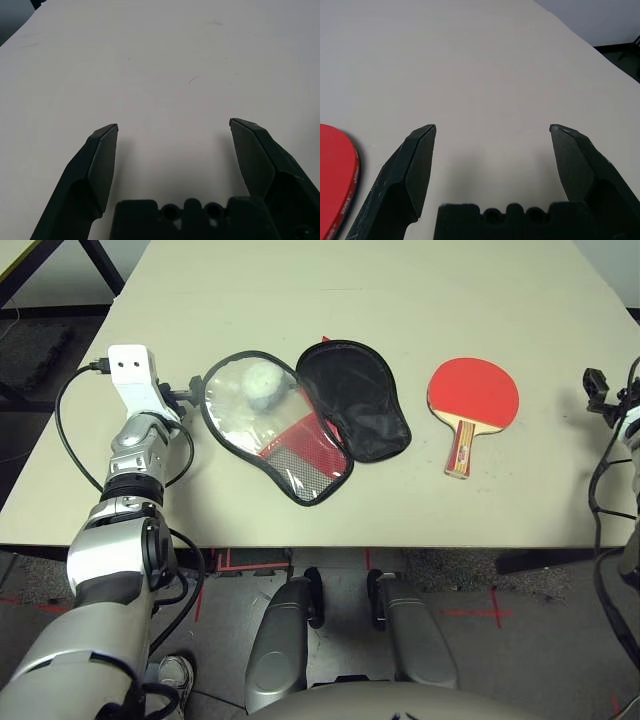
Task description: Store the ping-pong paddle in its case and zip it.
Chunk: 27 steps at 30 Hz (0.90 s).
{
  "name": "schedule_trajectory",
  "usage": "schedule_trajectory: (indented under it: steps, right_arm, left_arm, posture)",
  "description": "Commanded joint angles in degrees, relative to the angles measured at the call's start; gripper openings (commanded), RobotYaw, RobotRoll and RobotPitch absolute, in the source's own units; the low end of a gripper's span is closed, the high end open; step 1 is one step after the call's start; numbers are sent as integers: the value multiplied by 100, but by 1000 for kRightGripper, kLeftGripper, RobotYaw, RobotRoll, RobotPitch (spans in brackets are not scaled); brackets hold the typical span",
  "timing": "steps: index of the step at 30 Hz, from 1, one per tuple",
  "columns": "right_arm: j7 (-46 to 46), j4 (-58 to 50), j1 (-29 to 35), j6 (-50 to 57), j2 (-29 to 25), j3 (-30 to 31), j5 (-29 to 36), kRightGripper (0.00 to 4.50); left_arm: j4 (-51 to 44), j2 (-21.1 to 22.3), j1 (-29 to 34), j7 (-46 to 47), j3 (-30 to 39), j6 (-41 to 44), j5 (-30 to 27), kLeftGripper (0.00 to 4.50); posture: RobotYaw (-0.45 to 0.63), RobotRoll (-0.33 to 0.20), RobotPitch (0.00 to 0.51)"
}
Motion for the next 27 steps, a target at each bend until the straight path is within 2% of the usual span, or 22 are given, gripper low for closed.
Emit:
schedule_trajectory:
  steps: [1,8,15,19,21,24,27]
  right_arm:
    - [65,47,-35,-59,-28,-7,15,4489]
    - [79,46,-23,-35,-89,-57,54,4489]
    - [-36,-29,-204,321,-220,-11,17,4489]
    - [19,-432,-521,1569,-332,156,39,4489]
    - [56,-965,-643,2623,-344,297,89,4489]
    - [245,-2513,-415,4464,-242,645,245,4489]
    - [36,-4171,-80,6493,-73,826,540,4489]
  left_arm:
    - [-20,10,58,5,24,-25,-16,4500]
    - [-5,-12,-49,-68,-39,8,22,4500]
    - [114,541,-676,-430,-90,45,112,4500]
    - [156,860,-1397,-1240,-323,296,225,4500]
    - [186,957,-1750,-1669,-466,468,297,4500]
    - [231,935,-2135,-2303,-660,829,367,4500]
    - [190,755,-2328,-2919,-834,1115,372,4500]
  posture:
    - [-83,0,254]
    - [-69,0,230]
    - [-83,0,206]
    - [-73,0,199]
    - [-77,0,197]
    - [-77,0,193]
    - [-75,0,188]
